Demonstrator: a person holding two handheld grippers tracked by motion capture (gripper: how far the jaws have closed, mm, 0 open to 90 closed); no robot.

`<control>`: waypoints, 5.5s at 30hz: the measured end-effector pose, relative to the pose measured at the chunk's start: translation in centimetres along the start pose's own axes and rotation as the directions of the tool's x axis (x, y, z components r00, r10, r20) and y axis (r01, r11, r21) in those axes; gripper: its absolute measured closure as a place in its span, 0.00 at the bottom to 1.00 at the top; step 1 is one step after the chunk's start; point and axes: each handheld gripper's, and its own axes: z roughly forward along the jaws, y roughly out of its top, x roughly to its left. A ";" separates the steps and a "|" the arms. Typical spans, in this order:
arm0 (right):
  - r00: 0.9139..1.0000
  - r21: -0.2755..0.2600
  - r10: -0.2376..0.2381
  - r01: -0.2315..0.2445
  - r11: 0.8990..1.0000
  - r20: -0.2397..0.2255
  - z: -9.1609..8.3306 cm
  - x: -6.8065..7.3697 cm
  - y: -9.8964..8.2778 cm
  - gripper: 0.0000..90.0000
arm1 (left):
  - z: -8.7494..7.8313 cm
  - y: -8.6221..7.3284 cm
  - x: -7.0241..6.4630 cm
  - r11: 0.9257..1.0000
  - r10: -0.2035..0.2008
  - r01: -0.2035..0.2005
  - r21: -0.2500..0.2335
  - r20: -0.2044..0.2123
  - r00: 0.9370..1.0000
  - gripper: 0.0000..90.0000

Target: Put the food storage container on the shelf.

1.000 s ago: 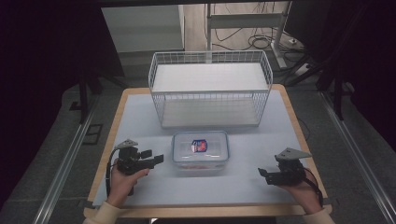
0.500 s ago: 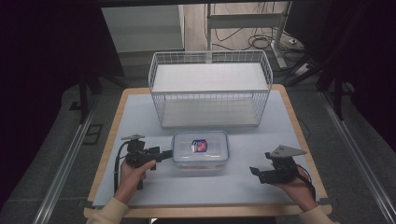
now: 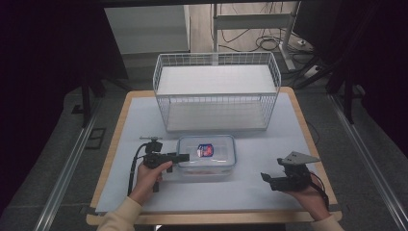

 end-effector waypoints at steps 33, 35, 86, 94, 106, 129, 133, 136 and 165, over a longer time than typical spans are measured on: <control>0.958 0.033 0.164 -0.161 0.986 -0.235 6.4 1.0 7.1 0.18 | 0.0 -0.1 0.6 0.999 -0.036 0.036 0.001 0.039 0.999 0.29; 0.959 0.040 0.170 -0.165 0.985 -0.228 7.2 1.2 7.5 0.17 | 0.0 -0.1 0.6 0.999 -0.036 0.036 0.001 0.040 0.999 0.29; 0.824 0.150 0.405 -0.378 0.914 -0.396 9.3 0.8 6.9 0.45 | -0.9 -1.6 -0.9 0.997 0.015 -0.014 -0.078 0.004 1.000 0.37; 0.848 0.089 0.356 -0.350 0.932 -0.393 7.8 1.7 6.3 0.52 | -1.8 -2.6 -1.8 0.993 0.063 -0.065 -0.100 -0.016 0.998 0.43; 0.858 0.057 0.334 -0.339 0.939 -0.391 6.9 2.2 5.7 0.56 | -2.0 -3.2 -2.3 0.989 0.072 -0.076 -0.127 -0.030 0.997 0.45; 0.861 0.018 0.332 -0.352 0.936 -0.386 6.3 2.2 5.6 0.58 | -1.9 -3.0 -2.8 0.987 0.082 -0.087 -0.132 -0.044 0.996 0.46; 0.859 0.010 0.334 -0.359 0.933 -0.387 6.3 2.2 5.6 0.58 | -1.9 -2.8 -3.0 0.986 0.087 -0.093 -0.138 -0.048 0.995 0.46; 0.861 0.003 0.329 -0.356 0.935 -0.387 6.1 2.1 5.8 0.58 | -2.0 -2.6 -3.2 0.985 0.094 -0.100 -0.141 -0.048 0.994 0.46; 0.887 -0.086 0.263 -0.317 0.945 -0.380 3.9 1.2 8.0 0.58 | -2.8 0.1 -5.7 0.969 0.160 -0.168 -0.183 -0.055 0.986 0.46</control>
